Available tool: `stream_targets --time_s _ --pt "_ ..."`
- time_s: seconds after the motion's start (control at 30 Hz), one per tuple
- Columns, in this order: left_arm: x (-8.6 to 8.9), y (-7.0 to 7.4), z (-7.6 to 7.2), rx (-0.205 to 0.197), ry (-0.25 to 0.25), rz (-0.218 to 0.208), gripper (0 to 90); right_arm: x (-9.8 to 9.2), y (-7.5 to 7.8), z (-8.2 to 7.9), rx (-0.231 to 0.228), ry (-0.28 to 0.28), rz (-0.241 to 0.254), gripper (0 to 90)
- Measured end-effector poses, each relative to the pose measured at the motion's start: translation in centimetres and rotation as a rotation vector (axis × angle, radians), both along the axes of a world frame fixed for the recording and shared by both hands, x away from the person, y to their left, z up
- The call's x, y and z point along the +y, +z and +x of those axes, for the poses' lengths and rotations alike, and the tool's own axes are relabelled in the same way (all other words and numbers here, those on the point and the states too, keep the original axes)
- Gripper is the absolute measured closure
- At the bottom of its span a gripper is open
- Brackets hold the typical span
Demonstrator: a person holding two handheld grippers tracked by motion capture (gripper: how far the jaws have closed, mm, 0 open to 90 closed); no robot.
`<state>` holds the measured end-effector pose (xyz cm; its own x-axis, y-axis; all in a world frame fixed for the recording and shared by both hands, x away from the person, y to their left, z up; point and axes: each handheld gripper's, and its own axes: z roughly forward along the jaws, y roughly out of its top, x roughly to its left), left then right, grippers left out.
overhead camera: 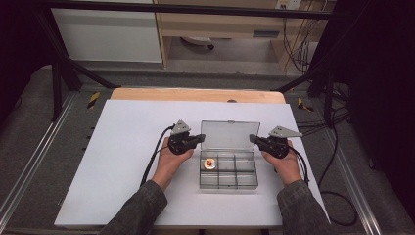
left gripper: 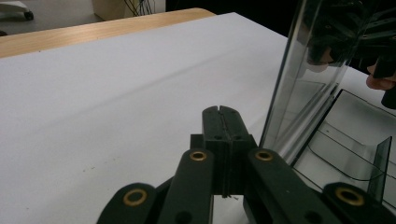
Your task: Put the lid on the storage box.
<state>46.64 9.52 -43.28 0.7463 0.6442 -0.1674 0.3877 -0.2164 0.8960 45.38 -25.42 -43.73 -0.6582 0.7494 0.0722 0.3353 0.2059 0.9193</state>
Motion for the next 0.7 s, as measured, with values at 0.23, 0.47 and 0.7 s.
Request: stream_targets --time_s 0.23,0.47,0.7 --pt "0.02 0.07 -0.08 0.000 -0.004 0.000 90.0 -0.02 0.08 -0.08 0.001 0.002 0.001 90.0" --pt "0.05 0.12 -0.16 0.001 -0.005 0.000 90.0 -0.08 0.23 -0.22 -0.002 0.004 0.004 90.0" --pt "0.12 0.23 -0.23 0.002 -0.004 -0.003 90.0 -0.24 0.31 -0.30 -0.007 0.005 0.000 90.0"
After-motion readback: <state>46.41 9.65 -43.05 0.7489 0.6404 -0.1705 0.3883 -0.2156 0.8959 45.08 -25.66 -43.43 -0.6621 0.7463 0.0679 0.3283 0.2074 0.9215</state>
